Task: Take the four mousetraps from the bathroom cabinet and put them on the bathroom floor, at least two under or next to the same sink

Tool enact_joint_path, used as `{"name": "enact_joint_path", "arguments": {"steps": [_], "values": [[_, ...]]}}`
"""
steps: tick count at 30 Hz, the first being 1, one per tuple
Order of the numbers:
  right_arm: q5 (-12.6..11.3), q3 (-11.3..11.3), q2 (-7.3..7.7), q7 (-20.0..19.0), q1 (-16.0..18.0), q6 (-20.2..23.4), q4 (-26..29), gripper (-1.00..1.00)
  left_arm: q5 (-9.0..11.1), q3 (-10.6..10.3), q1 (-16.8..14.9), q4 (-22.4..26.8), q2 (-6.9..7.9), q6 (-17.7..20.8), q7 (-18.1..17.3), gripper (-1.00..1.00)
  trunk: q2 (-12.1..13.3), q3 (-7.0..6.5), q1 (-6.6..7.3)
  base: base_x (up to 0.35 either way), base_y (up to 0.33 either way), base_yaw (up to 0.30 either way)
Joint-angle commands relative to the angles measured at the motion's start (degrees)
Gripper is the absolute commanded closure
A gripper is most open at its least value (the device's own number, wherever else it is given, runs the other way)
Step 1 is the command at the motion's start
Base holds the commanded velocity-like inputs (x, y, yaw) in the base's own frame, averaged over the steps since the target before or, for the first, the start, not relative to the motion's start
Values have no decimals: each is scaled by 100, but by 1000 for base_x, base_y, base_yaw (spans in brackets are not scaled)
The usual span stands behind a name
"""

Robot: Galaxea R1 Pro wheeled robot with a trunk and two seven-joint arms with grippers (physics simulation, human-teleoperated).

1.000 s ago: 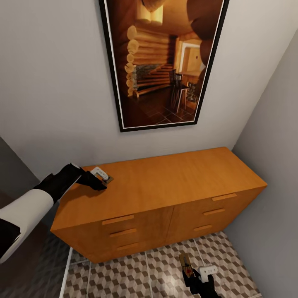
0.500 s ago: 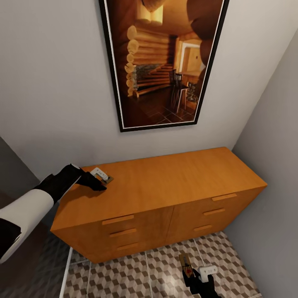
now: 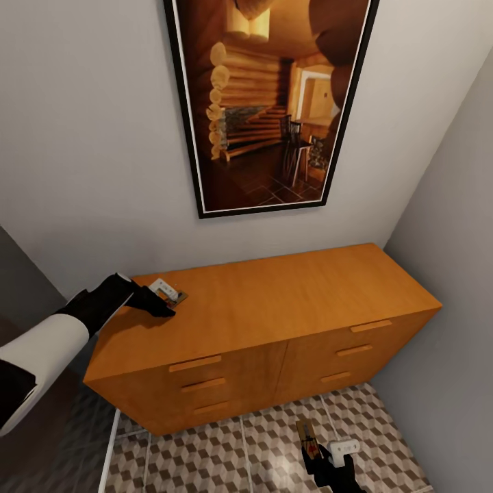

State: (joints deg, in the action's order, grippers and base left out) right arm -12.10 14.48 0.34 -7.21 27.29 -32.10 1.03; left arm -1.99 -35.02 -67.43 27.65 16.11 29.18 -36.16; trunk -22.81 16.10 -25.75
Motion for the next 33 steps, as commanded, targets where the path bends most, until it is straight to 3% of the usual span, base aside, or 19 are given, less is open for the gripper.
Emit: {"name": "enact_joint_path", "arguments": {"steps": [1, 33], "values": [[-82, 29, 1, -57, 5, -15, -6, 100, -20, -14, -5, -13, -5, 1, -22, -100, -11, 11, -3, 0, 0, 0], [-82, 29, 1, -59, 5, -15, -6, 100, -13, -14, -3, -118, -38, -44, -22, -100, -11, 11, -3, 0, 0, 0]]}}
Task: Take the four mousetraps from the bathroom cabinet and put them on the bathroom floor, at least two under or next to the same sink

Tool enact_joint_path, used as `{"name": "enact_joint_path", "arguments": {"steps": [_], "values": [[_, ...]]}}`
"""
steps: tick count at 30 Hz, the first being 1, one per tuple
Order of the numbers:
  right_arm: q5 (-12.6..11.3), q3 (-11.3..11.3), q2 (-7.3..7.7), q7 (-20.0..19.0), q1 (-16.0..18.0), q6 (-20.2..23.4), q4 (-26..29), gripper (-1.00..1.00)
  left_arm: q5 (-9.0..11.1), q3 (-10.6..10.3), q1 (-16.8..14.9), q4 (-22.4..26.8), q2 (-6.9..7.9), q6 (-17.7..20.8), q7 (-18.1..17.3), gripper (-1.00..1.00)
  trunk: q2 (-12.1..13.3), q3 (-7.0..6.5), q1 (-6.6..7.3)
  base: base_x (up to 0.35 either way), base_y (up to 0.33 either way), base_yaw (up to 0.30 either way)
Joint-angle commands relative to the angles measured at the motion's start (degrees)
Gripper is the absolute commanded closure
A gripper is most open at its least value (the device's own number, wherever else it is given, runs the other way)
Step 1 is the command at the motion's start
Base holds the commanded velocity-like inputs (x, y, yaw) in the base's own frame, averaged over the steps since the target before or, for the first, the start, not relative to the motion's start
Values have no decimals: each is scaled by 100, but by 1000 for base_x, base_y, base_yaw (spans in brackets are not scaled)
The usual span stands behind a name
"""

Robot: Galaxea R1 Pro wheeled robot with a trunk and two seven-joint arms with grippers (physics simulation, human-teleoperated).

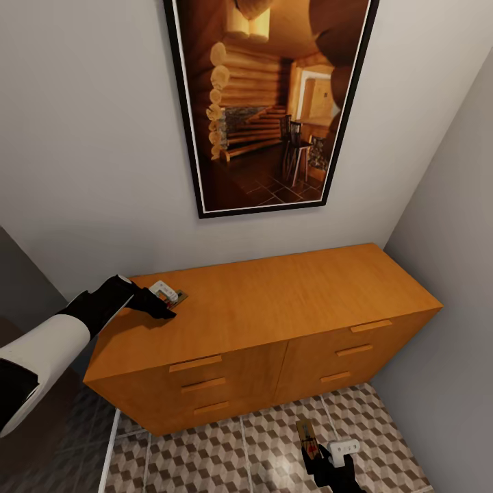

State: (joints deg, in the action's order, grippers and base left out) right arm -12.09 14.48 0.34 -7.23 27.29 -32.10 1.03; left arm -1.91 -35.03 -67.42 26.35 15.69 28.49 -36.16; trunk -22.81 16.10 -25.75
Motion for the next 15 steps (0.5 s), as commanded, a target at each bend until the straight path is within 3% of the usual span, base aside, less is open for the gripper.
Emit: {"name": "enact_joint_path", "arguments": {"steps": [1, 15], "values": [[-83, 29, 1, -57, 5, -15, -6, 100, -20, -12, -5, 12, 4, 25, -23, -100, -11, 11, -3, 0, 0, 0], [-83, 28, 1, -57, 5, -15, -6, 100, -20, -11, -4, 11, 4, 1, -23, -100, -11, 11, -3, 0, 0, 0]]}}
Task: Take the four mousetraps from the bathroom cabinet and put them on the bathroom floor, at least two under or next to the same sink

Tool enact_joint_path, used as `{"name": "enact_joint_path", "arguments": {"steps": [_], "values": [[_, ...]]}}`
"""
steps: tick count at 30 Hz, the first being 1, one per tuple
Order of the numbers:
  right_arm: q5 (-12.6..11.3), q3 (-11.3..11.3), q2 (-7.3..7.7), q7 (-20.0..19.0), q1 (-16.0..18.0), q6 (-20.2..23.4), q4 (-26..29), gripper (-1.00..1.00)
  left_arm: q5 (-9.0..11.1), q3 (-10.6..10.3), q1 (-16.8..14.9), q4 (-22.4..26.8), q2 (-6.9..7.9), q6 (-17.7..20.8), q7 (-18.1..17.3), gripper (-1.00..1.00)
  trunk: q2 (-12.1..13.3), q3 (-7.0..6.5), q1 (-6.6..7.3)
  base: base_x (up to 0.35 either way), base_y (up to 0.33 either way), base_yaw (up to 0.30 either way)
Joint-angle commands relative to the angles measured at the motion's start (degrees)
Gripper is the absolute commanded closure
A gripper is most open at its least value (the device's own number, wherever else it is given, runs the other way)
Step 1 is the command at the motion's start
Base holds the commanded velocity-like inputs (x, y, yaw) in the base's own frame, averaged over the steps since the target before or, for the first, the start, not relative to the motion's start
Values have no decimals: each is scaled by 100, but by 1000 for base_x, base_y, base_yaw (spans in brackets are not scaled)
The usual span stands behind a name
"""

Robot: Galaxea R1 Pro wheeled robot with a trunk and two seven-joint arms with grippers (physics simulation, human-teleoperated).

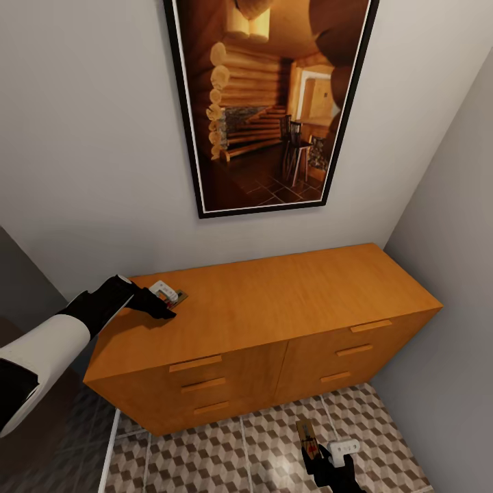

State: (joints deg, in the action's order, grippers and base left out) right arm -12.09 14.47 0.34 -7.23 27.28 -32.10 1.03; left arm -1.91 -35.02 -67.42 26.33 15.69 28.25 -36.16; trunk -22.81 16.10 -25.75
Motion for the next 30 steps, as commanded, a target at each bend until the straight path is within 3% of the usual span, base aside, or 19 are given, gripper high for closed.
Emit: {"name": "enact_joint_path", "arguments": {"steps": [1, 12, 13, 30], "values": [[-83, 28, 1, -58, 5, -15, -6, 100, -20, -13, -5, 12, 4, -44, -22, -100, -11, 11, -3, 0, 0, 0], [-83, 28, 1, -53, 5, -15, -6, 100, -20, -8, -3, -98, 4, -212, -22, -100, -11, 11, -3, 0, 0, 0], [-83, 29, 3, -54, 5, -15, -6, 100, -20, -7, -5, -99, 4, -218, -22, 100, -11, 11, -3, 0, 0, 0], [-83, 30, 3, -53, 5, -15, -6, 100, -11, -6, -4, -111, -22, -364, -24, 100, -11, 11, -3, 0, 0, 0]]}}
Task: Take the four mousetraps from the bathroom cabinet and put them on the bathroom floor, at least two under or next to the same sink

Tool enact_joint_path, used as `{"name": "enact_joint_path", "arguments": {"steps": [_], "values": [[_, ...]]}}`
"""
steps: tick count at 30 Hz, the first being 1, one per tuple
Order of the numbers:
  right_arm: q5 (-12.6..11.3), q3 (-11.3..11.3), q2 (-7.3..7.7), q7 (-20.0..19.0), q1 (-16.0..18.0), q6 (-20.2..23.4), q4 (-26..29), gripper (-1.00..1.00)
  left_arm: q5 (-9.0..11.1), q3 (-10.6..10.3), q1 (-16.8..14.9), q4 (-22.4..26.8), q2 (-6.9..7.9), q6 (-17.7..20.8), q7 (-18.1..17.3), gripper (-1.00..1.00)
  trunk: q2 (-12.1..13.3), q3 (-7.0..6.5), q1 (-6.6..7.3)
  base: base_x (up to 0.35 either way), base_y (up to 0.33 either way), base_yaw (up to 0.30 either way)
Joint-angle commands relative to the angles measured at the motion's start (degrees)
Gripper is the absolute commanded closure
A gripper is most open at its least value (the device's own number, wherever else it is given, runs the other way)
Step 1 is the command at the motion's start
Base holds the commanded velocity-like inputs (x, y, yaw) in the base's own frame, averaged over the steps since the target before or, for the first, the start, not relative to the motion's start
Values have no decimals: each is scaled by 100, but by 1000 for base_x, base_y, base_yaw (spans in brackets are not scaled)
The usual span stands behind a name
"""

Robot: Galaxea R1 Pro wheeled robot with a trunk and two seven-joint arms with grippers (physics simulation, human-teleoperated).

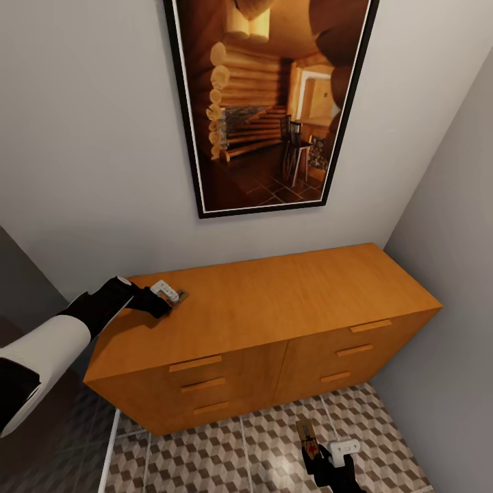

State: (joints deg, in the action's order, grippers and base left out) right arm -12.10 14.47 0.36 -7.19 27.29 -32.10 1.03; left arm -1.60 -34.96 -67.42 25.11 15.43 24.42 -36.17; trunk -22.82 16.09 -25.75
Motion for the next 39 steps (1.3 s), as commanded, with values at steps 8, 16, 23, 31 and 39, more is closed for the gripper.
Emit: {"name": "enact_joint_path", "arguments": {"steps": [8, 16, 23, 31, 39], "values": [[-82, 29, -1, -57, 5, -15, -6, 100, -42, 8, -7, 63, 8, 23, -30, 100, -10, 11, -3, 0, 0, 0], [-82, 29, -1, -62, 5, -15, -6, 100, -34, 46, -5, 187, 4, 32, -63, 100, -10, 11, -3, 0, 0, 0], [-82, 29, -1, -57, 5, -15, -6, 100, -26, 37, -6, 969, 77, 163, -226, 100, -10, 11, -3, 0, 0, 0], [-82, 29, -1, -59, 5, -15, -6, 100, -24, 55, -6, 1222, 97, 252, -240, 100, -10, 11, -3, 0, 0, 0], [-82, 29, -1, -58, 5, -15, -6, 100, -24, 68, -7, 1299, 112, 259, -241, 100, -10, 11, -3, 0, 0, 0]]}}
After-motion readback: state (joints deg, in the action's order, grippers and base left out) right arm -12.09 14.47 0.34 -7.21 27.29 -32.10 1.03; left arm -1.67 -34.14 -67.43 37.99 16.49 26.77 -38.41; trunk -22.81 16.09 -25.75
